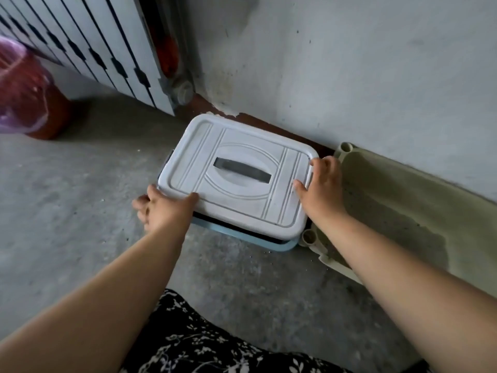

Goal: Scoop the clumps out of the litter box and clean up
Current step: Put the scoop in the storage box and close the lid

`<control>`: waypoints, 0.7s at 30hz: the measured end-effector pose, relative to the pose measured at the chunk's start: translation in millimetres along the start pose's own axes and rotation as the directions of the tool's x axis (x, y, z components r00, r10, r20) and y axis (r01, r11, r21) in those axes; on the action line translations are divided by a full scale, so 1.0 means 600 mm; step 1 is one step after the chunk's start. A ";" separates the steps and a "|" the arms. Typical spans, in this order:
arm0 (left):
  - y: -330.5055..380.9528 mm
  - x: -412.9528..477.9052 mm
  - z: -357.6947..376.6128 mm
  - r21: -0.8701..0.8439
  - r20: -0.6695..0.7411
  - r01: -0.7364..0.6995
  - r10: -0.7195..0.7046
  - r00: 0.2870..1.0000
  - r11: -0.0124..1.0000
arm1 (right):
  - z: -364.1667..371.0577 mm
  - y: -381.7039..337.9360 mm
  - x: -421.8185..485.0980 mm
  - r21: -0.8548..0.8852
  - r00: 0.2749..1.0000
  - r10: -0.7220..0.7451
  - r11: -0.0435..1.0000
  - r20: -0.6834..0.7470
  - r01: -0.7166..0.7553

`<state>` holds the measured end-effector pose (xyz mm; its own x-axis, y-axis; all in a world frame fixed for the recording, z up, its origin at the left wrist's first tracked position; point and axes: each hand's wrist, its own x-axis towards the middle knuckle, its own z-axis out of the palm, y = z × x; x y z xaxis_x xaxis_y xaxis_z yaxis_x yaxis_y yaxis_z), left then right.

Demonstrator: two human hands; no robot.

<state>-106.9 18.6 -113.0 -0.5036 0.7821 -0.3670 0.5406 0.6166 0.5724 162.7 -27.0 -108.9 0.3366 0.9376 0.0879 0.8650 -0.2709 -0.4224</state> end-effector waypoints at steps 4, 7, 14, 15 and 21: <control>-0.014 0.008 0.000 -0.137 0.087 0.173 -0.162 0.983 0.975 | 0.023 -0.012 0.012 0.182 0.939 0.287 0.929 0.191 -0.321; -0.008 0.013 0.001 -0.325 0.180 0.221 -0.169 0.969 0.920 | 0.044 -0.008 0.006 0.248 0.925 0.322 0.897 0.200 -0.366; 0.050 0.039 0.034 -0.477 0.262 0.175 -0.051 0.964 0.861 | 0.022 0.008 0.075 0.129 0.883 0.404 0.888 0.238 -0.441; 0.060 0.043 0.041 -0.483 0.280 0.174 -0.038 0.959 0.858 | 0.016 0.010 0.086 0.102 0.877 0.414 0.888 0.245 -0.448; 0.087 0.061 0.072 -0.446 0.327 0.172 -0.020 0.945 0.878 | 0.010 0.025 0.114 -0.018 0.874 0.418 0.904 0.249 -0.427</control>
<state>-67.8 83.4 -128.2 -0.2663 0.7564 -0.5975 0.0872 0.6362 0.7666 196.6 34.6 -114.7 0.5630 0.7604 -0.3239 0.6448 -0.6493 -0.4034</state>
